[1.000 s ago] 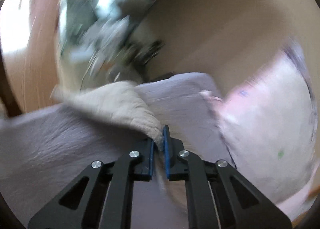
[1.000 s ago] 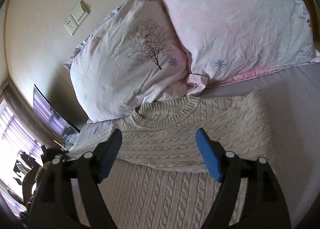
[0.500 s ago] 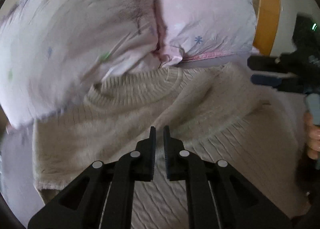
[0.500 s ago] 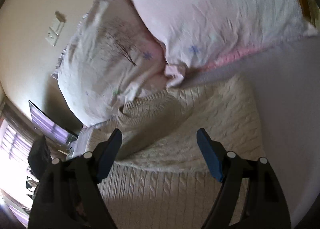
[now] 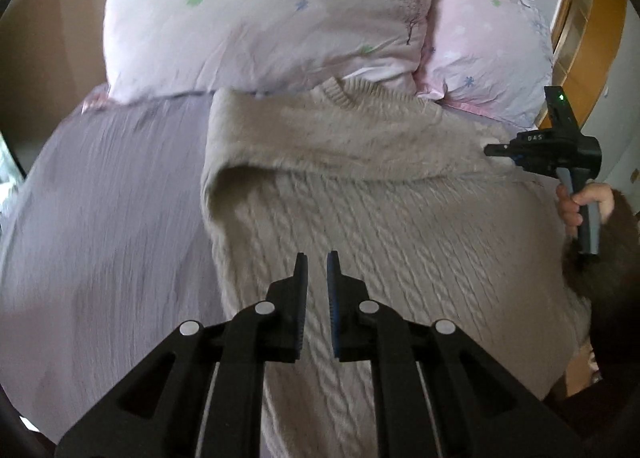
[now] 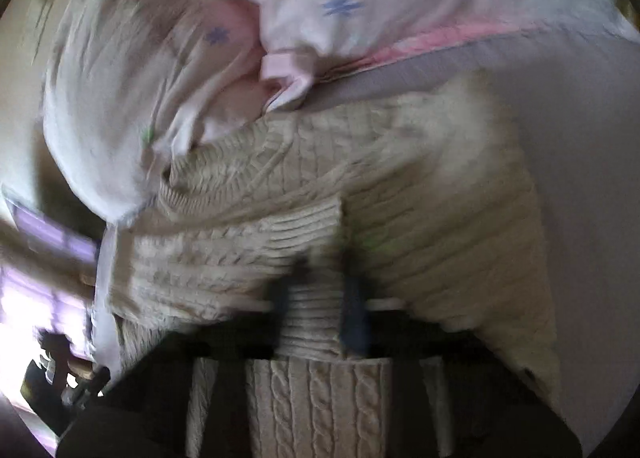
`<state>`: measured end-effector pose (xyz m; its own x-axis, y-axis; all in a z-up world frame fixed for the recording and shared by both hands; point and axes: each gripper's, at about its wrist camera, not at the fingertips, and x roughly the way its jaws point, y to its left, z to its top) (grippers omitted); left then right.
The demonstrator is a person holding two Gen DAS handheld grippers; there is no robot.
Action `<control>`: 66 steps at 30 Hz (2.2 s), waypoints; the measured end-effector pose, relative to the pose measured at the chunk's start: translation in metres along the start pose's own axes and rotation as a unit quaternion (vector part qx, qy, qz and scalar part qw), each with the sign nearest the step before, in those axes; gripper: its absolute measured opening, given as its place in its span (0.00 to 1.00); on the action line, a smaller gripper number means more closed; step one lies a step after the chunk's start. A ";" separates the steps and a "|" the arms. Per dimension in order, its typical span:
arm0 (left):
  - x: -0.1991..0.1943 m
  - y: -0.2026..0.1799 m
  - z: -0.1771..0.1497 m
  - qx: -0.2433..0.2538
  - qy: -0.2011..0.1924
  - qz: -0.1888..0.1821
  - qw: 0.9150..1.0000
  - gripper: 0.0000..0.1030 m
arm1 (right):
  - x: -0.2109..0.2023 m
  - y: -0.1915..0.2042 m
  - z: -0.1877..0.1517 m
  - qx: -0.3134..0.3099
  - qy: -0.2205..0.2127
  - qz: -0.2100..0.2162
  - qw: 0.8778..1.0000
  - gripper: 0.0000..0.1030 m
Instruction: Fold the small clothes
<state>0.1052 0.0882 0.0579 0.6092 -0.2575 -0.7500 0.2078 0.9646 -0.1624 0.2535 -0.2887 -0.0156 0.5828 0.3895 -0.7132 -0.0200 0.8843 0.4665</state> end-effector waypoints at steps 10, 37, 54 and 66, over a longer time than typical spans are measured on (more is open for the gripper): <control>-0.018 0.026 -0.027 -0.052 0.016 -0.050 0.997 0.35 | -0.062 -0.023 -0.012 0.002 -0.077 -0.069 0.995 0.52; -0.065 0.016 -0.123 -0.107 0.075 -0.070 0.989 0.35 | -0.151 -0.069 -0.234 0.050 0.009 0.127 0.991 0.39; -0.067 0.048 -0.017 -0.137 -0.071 -0.143 0.978 0.07 | -0.164 -0.058 -0.129 0.062 -0.103 0.254 0.960 0.07; 0.122 0.123 0.134 -0.246 -0.065 -0.084 0.963 0.07 | -0.006 -0.096 0.042 0.222 -0.148 0.148 0.952 0.12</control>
<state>0.3073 0.1682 0.0322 0.6956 -0.3857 -0.6061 -0.0579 0.8108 -0.5825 0.2861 -0.3868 -0.0338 0.8103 0.4568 -0.3672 0.0875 0.5253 0.8464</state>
